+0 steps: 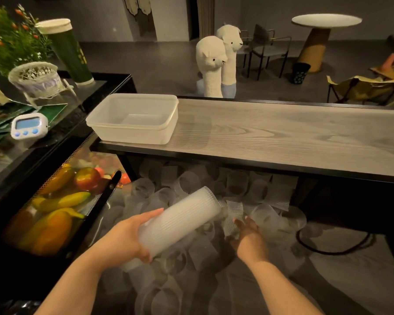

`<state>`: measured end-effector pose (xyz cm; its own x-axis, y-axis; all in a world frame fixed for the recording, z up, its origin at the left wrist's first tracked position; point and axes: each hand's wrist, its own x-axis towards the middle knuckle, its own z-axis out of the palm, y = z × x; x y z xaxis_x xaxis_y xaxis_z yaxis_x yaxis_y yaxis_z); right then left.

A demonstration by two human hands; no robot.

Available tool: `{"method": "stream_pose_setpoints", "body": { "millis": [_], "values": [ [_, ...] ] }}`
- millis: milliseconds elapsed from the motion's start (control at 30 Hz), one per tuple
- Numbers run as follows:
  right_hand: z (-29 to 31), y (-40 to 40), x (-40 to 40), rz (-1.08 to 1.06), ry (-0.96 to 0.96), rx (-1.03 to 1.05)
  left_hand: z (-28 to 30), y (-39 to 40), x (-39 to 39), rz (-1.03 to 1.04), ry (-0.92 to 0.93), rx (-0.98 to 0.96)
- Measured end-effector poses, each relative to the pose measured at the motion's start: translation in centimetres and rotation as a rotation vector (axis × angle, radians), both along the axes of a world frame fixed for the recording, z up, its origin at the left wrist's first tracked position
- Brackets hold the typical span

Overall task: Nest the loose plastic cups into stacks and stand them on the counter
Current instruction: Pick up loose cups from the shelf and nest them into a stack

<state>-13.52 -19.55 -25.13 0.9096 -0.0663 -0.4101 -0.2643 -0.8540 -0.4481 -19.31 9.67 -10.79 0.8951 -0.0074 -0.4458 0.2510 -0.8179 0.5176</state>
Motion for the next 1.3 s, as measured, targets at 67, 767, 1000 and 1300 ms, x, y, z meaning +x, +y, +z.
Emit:
{"method": "stream_pose_setpoints", "body": {
  "millis": [67,767,1000,1300],
  "values": [
    [-0.6,0.2,0.6,0.006,0.025,-0.048,0.2,-0.1,-0.2,-0.007,0.007,-0.006],
    [9.9,-2.7,-0.9,-0.216,0.002,0.983,2.1,-1.0,0.4,-0.188,0.192,-0.177],
    [11.4,-6.0,0.6,-0.139,0.055,0.873,2.0,-2.2,1.3,-0.222,0.172,-0.204],
    [6.4,-4.6,1.6,-0.382,-0.241,0.697,0.4,-3.3,1.7,-0.161,0.128,-0.18]
  ]
}}
